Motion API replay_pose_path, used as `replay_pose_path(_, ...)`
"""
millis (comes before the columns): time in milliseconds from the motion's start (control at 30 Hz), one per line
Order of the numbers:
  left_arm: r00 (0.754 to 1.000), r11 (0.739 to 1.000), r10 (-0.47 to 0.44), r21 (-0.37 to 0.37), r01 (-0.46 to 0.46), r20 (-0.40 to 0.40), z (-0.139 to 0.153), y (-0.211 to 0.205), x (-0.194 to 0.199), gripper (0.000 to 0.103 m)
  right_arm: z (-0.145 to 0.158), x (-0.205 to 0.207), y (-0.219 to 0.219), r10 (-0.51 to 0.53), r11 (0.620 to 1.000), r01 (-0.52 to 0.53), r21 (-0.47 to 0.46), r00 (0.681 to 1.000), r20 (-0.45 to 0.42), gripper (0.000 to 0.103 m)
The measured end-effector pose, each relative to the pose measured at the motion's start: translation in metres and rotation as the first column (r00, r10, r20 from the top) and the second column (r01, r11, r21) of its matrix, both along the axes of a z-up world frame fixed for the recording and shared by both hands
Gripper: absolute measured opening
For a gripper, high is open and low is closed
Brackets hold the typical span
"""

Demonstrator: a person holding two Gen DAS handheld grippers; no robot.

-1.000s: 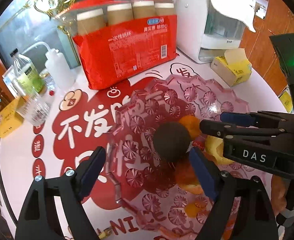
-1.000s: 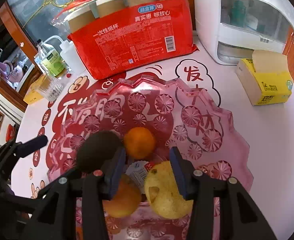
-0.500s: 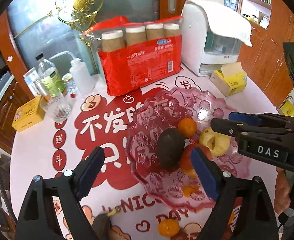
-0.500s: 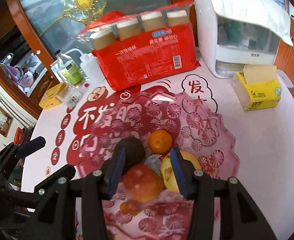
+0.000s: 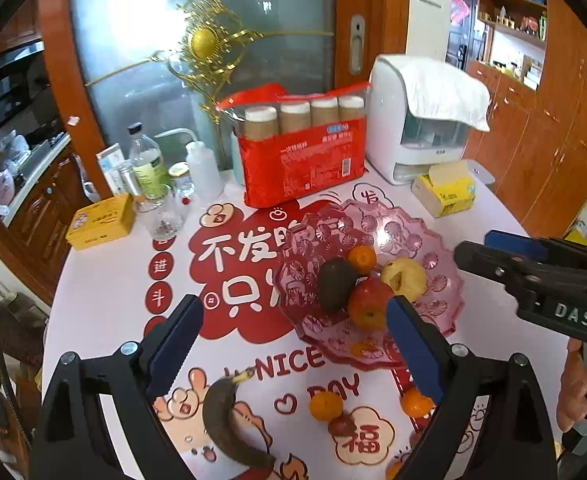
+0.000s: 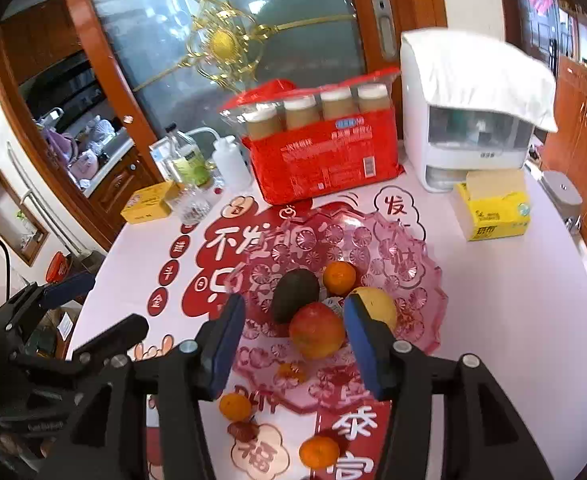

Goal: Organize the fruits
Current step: 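Withdraw both open tools from the bowl toward the banana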

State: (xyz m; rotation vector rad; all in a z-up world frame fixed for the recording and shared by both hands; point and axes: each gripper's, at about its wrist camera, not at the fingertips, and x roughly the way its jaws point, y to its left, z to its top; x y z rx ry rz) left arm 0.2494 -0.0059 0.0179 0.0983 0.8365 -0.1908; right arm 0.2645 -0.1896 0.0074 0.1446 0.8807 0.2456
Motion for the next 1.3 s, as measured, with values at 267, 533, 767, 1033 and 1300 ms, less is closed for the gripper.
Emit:
replay_pose_path(267,0.997,0.999,0.045,-0.030,-0.044,0.061,0.028,0.017,-0.051,0.096,0.030,-0.054,0.001,0.045,0.999,-0.043,-0.026,0.997,0.060,0.057)
replay_pose_path(533,0.993,0.996,0.085,-0.046,-0.082,0.085,0.039,0.034,-0.090,0.097,0.036,-0.089,0.012,0.095,0.995,-0.092,-0.043,0.992,0.082,0.060)
replay_pose_path(767,0.986,0.991,0.126,-0.050,-0.121,0.110,0.044,0.053,-0.116,0.097,0.034,-0.106,0.028,0.148,0.989,-0.145,-0.033,0.986,0.082,0.060)
replay_pose_path(1033,0.980,0.986,0.165,-0.019,-0.164,0.110,0.031,0.069,-0.128,0.098,0.022,-0.114,0.052,0.206,0.978,-0.204,-0.037,0.976,0.074,0.060)
replay_pose_path(1300,0.978,0.978,0.209,0.003,-0.209,0.005,-0.020,0.088,-0.115,0.098,-0.023,-0.095,0.075,0.211,0.976,-0.211,-0.049,0.978,-0.010,0.060)
